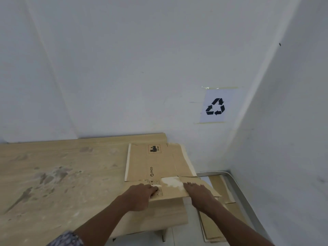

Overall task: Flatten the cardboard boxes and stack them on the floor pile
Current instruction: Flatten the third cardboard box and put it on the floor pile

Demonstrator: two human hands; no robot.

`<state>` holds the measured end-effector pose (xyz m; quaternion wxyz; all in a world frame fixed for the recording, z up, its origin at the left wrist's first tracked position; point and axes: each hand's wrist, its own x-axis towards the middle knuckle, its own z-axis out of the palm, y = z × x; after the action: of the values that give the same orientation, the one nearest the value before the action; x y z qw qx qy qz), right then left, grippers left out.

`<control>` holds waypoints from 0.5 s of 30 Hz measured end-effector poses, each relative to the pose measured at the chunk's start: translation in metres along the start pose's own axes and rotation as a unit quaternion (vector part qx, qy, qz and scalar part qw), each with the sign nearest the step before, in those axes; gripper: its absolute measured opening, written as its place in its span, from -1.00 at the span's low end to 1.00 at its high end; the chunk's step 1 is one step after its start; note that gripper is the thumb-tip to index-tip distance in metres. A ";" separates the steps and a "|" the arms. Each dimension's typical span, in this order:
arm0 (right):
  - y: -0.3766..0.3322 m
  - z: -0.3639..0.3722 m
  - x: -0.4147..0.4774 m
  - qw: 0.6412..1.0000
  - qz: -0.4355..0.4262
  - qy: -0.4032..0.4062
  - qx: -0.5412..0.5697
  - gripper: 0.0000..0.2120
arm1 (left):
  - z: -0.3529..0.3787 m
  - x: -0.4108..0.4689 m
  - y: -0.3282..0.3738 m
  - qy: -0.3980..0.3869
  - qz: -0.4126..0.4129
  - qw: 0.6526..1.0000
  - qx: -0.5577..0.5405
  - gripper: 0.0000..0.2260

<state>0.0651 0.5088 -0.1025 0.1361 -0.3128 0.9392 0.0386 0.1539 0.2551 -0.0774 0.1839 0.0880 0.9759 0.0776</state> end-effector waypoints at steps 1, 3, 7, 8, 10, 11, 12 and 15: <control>0.013 0.002 0.003 1.000 -0.001 0.004 -0.002 -0.44 | 0.002 0.013 0.004 0.004 0.001 1.000 0.005 -0.44; 0.040 0.005 0.008 1.000 0.001 0.015 -0.007 -0.43 | 0.004 0.042 0.016 0.011 -0.002 1.000 0.009 -0.45; 0.104 0.000 0.011 1.000 0.003 0.006 -0.022 -0.38 | 0.005 0.097 0.055 0.021 -0.011 0.999 -0.046 -0.42; 0.121 -0.002 0.011 1.000 0.002 0.005 -0.023 -0.37 | 0.005 0.110 0.067 0.019 -0.014 0.998 -0.061 -0.41; 0.157 -0.005 0.011 1.000 -0.001 0.010 -0.022 -0.34 | 0.003 0.136 0.093 0.014 -0.017 0.997 -0.069 -0.38; 0.175 -0.006 0.011 1.000 -0.001 0.016 -0.022 -0.33 | 0.001 0.149 0.106 0.013 -0.017 0.998 -0.062 -0.37; 0.193 -0.007 0.011 1.000 -0.001 0.021 -0.021 -0.33 | -0.002 0.162 0.119 0.013 -0.016 0.999 -0.051 -0.37; 0.242 -0.005 0.011 0.999 0.011 0.037 -0.003 -0.39 | -0.012 0.198 0.155 0.014 -0.008 1.000 -0.027 -0.38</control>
<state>-0.0886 0.6955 -0.1041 0.0998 -0.3043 0.9468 0.0311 -0.0104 0.4443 -0.1062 0.1733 0.0739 0.9767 0.1032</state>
